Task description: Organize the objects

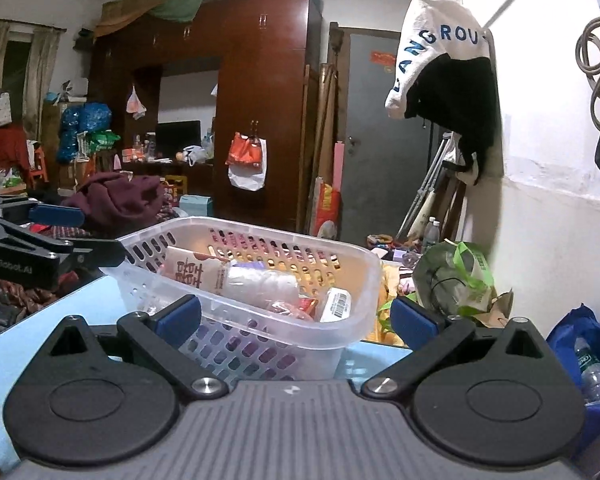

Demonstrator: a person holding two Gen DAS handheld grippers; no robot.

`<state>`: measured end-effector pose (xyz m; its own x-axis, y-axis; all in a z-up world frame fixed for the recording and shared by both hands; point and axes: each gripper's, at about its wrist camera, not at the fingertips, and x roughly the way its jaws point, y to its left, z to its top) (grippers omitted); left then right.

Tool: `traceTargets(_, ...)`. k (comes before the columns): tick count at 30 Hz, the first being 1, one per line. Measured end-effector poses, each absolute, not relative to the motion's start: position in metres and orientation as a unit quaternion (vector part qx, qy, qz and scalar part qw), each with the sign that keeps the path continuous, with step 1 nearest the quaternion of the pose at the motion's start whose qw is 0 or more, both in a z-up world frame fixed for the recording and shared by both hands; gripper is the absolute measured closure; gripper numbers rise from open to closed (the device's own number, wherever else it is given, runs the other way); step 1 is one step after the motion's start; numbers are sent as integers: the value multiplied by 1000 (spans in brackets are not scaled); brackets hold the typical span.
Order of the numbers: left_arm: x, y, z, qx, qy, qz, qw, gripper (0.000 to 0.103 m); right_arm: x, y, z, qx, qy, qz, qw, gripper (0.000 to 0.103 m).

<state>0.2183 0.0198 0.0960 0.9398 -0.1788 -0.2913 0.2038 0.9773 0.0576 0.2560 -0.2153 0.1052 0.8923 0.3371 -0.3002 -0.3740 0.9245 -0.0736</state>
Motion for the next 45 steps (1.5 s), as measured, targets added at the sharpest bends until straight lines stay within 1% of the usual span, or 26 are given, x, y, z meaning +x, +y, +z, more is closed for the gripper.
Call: traceTargets(45,212,4,90,51,152,-85,983,5,249,-233,94,-36,150,176,972,0)
